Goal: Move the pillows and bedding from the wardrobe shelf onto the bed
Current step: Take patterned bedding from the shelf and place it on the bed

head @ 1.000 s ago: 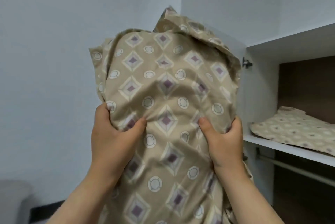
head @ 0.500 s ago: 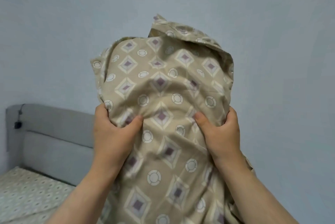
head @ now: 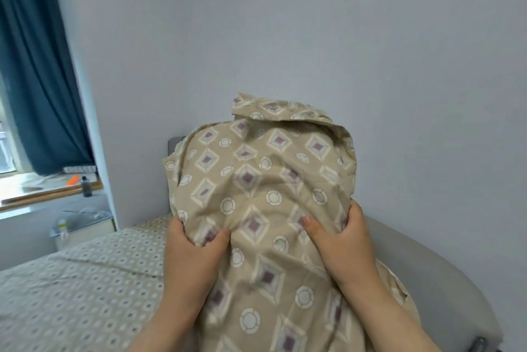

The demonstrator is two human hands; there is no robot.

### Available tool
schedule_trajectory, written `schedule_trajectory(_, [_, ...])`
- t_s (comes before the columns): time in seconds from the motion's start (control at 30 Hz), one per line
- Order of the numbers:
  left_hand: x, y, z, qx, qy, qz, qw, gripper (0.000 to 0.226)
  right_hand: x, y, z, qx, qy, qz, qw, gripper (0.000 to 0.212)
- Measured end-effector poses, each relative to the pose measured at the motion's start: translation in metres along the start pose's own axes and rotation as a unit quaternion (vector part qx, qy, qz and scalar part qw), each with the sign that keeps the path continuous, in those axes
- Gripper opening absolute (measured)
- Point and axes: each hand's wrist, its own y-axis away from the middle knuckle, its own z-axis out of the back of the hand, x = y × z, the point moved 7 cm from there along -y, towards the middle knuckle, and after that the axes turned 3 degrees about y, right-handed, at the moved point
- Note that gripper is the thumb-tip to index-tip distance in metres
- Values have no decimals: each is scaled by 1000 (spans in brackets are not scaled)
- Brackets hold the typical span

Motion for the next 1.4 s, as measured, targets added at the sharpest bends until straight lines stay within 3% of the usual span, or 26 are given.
schedule_trajectory(0.13, [41,-21,-1,-50,-36,33,998,46,-35,-36,-45,76,1,-17,997,71])
schedule_trajectory(0.37, [136,-55,36,-125,-66,122,982,57,-110,-52,-158,189,9,-91,978,93])
schedule_trajectory(0.5, [193,-81,60,-160,-66,169,970,49,-136,-57,-224,239,22,-122,963,101])
schedule_trajectory(0.8, [302,-142,84,-174,-105,218,954,42,-198,-87,-338,295,69,-134,943,77])
schedule_trajectory(0.97, [344,-173,87,-173,-135,238,946,52,-236,-105,-388,320,83,-133,935,71])
schedule_trajectory(1.2, [421,-207,78,-179,-145,250,940,41,-315,-130,-463,396,94,-144,902,90])
schedule_trajectory(1.27, [450,-221,76,-147,-135,264,944,48,-344,-140,-491,431,106,-126,887,103])
schedule_trajectory(1.4, [517,-254,80,-52,-151,292,943,92,-392,-165,-548,510,121,-64,849,113])
